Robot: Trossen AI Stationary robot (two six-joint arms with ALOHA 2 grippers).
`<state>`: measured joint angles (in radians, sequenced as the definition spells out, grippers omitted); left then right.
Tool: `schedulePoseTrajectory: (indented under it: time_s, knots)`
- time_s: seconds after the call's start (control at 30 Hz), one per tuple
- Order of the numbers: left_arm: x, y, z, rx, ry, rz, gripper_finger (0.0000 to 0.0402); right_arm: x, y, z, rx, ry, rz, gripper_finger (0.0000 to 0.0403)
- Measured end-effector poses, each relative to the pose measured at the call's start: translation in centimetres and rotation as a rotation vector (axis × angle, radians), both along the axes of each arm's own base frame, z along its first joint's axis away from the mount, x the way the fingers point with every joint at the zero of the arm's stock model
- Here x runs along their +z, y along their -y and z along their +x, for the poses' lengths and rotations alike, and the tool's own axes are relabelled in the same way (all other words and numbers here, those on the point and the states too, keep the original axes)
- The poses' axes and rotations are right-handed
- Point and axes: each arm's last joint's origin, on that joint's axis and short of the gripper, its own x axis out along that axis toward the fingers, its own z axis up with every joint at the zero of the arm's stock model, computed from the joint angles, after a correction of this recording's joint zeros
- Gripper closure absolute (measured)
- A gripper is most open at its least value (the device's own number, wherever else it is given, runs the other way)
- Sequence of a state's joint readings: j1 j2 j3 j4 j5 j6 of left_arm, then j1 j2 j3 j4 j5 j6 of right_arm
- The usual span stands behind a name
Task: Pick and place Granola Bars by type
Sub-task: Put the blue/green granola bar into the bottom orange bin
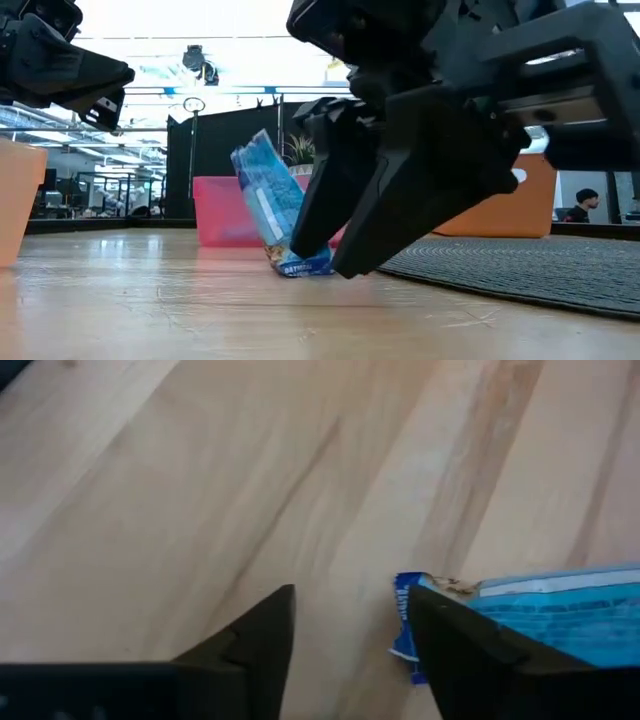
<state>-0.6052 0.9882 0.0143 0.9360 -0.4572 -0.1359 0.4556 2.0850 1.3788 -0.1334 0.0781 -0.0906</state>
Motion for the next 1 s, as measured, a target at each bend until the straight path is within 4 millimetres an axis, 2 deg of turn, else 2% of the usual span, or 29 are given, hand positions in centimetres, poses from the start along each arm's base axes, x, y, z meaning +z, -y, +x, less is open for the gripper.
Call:
schedulePoseTrajectory:
  time_s: [0.13, 0.27, 0.6, 0.83, 1.0]
  knots:
    - [0.0, 0.0, 0.0, 0.000, 0.000, 0.002, 0.0366, 0.0, 0.0, 0.0, -0.002, 0.004, -0.002, 0.0194]
    - [0.0, 0.0, 0.0, 0.001, -0.001, 0.002, 0.0366, -0.2, 0.1, -0.3, -0.067, -0.016, -0.039, 0.0182]
    - [-0.2, 0.0, 0.0, 0.009, -0.015, 0.009, 0.0366, -0.8, 1.4, -1.5, -0.301, -0.196, -0.034, 0.0199]
    - [-0.2, 0.0, 0.0, 0.015, -0.017, 0.010, 0.0366, -0.5, 1.5, -1.5, -0.309, -0.186, -0.029, 0.0207]
    - [-0.2, 0.0, 0.0, 0.015, -0.017, 0.012, 0.0366, 0.6, 2.3, -1.8, -0.393, -0.110, -0.162, 0.0207]
